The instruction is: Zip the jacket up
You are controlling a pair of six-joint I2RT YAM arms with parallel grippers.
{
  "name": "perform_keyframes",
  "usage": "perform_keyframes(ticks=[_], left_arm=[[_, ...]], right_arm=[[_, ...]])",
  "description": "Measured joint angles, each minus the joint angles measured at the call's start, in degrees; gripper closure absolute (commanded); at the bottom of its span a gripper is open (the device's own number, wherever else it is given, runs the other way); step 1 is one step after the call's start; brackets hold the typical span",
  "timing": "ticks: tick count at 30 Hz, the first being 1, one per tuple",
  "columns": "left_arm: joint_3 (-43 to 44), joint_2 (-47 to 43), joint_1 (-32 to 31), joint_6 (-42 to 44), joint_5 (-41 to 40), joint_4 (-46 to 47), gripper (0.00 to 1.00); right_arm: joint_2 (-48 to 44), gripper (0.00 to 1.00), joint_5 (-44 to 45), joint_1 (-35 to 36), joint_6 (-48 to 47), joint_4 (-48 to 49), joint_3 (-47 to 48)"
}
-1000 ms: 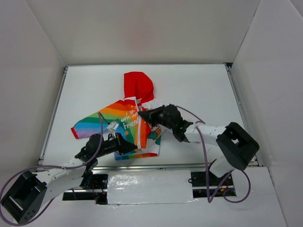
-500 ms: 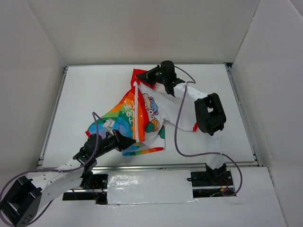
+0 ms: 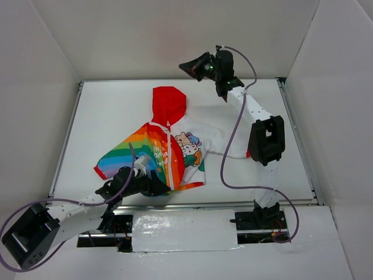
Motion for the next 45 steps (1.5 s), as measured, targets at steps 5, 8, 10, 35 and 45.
perform_keyframes(ticks=[5, 8, 10, 35, 45], left_arm=[[0.42, -4.13, -0.17, -0.63, -2.40, -5.86, 0.01], [2.40, -9.60, -0.17, 0.04, -4.87, -13.29, 0.01], [5.60, -11.80, -0.17, 0.81, -7.67, -19.54, 0.01], [58.66, -12.68, 29.51, 11.45, -50.29, -73.79, 0.00], [51.06, -27.56, 29.51, 12.92, -51.93, -76.41, 0.01]], right_arm=[[-1.07, 0.86, -1.75, 0.90, -6.67, -2.12, -8.44], [-3.63, 0.50, -1.99, 1.05, -10.56, -4.70, -14.25], [-7.54, 0.29, -1.22, 1.22, -13.94, -7.82, -18.01], [-85.33, 0.00, 36.48, 7.13, -42.36, -54.49, -36.57], [-92.76, 0.00, 44.33, 7.13, -44.46, -64.54, -38.69]])
